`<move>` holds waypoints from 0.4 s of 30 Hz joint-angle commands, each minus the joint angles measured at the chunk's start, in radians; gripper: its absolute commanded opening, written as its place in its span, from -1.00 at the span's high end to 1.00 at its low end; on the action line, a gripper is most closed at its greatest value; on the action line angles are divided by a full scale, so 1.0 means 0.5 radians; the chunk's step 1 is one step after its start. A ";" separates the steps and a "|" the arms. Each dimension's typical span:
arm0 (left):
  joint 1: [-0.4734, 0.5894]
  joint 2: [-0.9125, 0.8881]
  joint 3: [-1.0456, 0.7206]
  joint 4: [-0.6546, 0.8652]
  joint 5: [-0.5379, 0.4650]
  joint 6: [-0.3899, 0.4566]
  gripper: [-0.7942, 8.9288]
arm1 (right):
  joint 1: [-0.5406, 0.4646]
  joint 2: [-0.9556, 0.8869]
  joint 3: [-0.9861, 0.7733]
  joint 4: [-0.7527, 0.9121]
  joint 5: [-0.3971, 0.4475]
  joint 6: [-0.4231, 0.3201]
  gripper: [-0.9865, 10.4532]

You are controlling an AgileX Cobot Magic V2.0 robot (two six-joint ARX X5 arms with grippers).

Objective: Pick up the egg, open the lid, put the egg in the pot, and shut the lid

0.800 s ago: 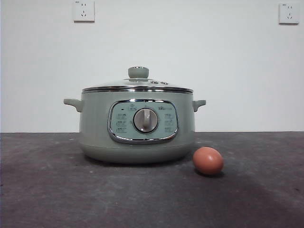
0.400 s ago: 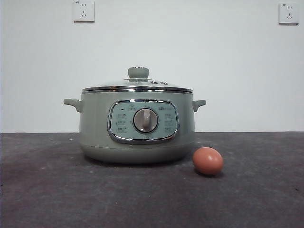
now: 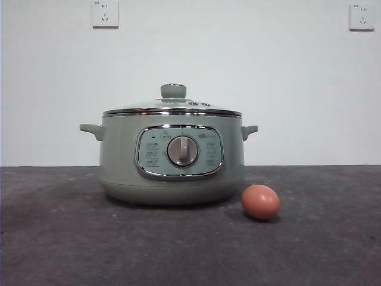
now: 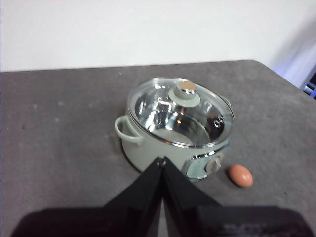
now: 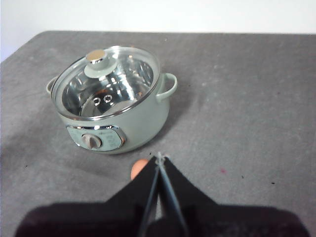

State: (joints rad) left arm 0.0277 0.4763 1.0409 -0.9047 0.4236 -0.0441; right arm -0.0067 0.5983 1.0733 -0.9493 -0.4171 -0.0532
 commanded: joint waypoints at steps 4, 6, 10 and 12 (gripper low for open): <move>-0.020 0.009 0.004 -0.014 0.008 0.029 0.79 | 0.002 0.002 0.010 0.012 -0.006 -0.021 0.80; -0.020 0.016 0.005 -0.013 0.027 0.029 0.47 | 0.002 0.002 0.009 0.012 -0.006 -0.021 0.56; -0.020 0.041 0.005 -0.012 0.108 0.021 -0.33 | 0.002 0.002 0.010 0.008 -0.006 0.001 -0.09; -0.020 0.060 0.005 -0.013 0.112 0.022 -0.34 | 0.002 0.002 0.010 0.006 -0.005 0.002 -0.24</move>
State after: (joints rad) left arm 0.0204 0.5034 1.0409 -0.9142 0.4751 -0.0441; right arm -0.0067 0.5999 1.0733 -0.9497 -0.4187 -0.0528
